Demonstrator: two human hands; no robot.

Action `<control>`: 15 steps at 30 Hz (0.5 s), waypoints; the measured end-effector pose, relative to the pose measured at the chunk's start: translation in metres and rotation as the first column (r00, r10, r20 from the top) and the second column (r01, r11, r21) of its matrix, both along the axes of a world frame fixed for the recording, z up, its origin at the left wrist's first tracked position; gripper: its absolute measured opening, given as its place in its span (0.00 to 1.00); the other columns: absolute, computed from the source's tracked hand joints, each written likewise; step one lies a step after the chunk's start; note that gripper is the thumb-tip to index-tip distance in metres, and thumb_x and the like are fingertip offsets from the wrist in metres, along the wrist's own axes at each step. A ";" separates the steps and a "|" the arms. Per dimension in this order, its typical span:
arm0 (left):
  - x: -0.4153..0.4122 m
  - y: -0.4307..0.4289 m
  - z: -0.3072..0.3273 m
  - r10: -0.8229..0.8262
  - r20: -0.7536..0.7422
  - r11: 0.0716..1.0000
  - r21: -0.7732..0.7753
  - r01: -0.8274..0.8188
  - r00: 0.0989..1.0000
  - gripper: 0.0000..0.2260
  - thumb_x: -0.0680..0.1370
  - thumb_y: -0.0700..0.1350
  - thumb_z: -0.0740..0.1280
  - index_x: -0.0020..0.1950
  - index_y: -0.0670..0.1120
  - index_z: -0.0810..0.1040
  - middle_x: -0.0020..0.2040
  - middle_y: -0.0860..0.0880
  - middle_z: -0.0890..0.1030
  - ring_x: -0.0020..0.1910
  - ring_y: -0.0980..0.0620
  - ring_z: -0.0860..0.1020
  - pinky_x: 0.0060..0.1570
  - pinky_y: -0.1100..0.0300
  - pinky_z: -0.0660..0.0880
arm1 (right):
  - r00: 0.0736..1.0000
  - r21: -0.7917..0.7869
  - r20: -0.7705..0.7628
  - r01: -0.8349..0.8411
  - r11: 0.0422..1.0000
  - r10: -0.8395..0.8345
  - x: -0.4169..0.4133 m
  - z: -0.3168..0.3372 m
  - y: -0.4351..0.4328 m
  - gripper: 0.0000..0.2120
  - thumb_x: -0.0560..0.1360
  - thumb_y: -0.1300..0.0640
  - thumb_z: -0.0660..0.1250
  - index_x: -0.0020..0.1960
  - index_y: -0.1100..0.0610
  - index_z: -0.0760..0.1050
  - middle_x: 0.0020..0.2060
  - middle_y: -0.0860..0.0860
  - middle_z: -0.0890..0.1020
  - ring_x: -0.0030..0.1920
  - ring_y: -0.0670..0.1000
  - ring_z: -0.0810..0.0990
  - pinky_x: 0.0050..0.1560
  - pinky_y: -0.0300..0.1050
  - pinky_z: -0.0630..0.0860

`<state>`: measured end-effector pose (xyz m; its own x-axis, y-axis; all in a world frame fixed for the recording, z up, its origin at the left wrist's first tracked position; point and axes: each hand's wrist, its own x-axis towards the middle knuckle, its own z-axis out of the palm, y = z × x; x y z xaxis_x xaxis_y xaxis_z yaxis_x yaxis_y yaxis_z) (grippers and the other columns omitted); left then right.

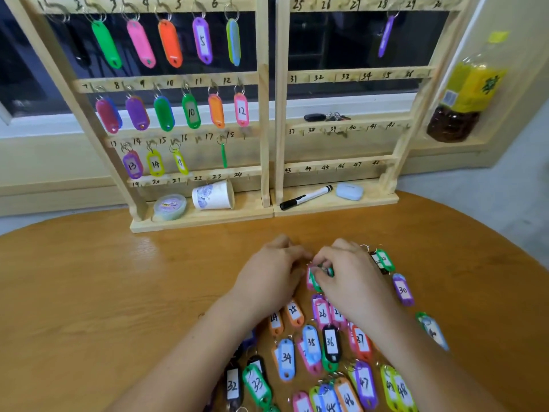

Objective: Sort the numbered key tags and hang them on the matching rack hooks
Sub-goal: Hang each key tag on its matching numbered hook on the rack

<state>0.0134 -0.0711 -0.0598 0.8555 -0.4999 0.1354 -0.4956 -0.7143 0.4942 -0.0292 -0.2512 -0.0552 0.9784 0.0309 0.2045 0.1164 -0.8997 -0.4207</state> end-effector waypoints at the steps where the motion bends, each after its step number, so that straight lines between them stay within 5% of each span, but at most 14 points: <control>1: 0.000 0.000 0.000 0.011 0.017 1.000 -0.004 -0.011 1.000 0.13 0.83 0.51 0.68 0.67 0.58 0.82 0.58 0.56 0.75 0.54 0.54 0.79 0.53 0.52 0.80 | 1.000 -0.012 0.012 -0.002 1.000 0.002 0.000 -0.001 0.001 0.01 0.79 0.51 0.74 0.49 0.47 0.84 0.43 0.41 0.75 0.50 0.46 0.74 0.47 0.42 0.71; 8: 0.004 0.003 0.001 0.048 0.063 0.998 -0.053 -0.045 0.997 0.04 0.81 0.51 0.71 0.52 0.56 0.86 0.50 0.58 0.80 0.47 0.57 0.79 0.48 0.54 0.80 | 1.000 0.162 0.029 0.001 0.987 -0.005 0.002 -0.001 -0.001 0.04 0.79 0.55 0.74 0.48 0.47 0.86 0.40 0.39 0.77 0.43 0.40 0.76 0.42 0.33 0.67; 15: 0.011 0.024 0.014 0.089 0.033 0.988 -0.130 -0.084 0.995 0.04 0.81 0.46 0.70 0.49 0.55 0.83 0.44 0.58 0.84 0.43 0.59 0.80 0.46 0.55 0.80 | 0.996 0.227 0.091 -0.001 0.974 -0.021 0.000 0.015 -0.001 0.03 0.80 0.54 0.73 0.51 0.46 0.85 0.41 0.38 0.80 0.43 0.36 0.77 0.39 0.29 0.68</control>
<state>0.0242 -0.0469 -0.0453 0.8875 -0.4006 0.2277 -0.4554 -0.6870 0.5663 -0.0289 -0.2520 -0.0398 0.9550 -0.0365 0.2945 0.1557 -0.7833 -0.6018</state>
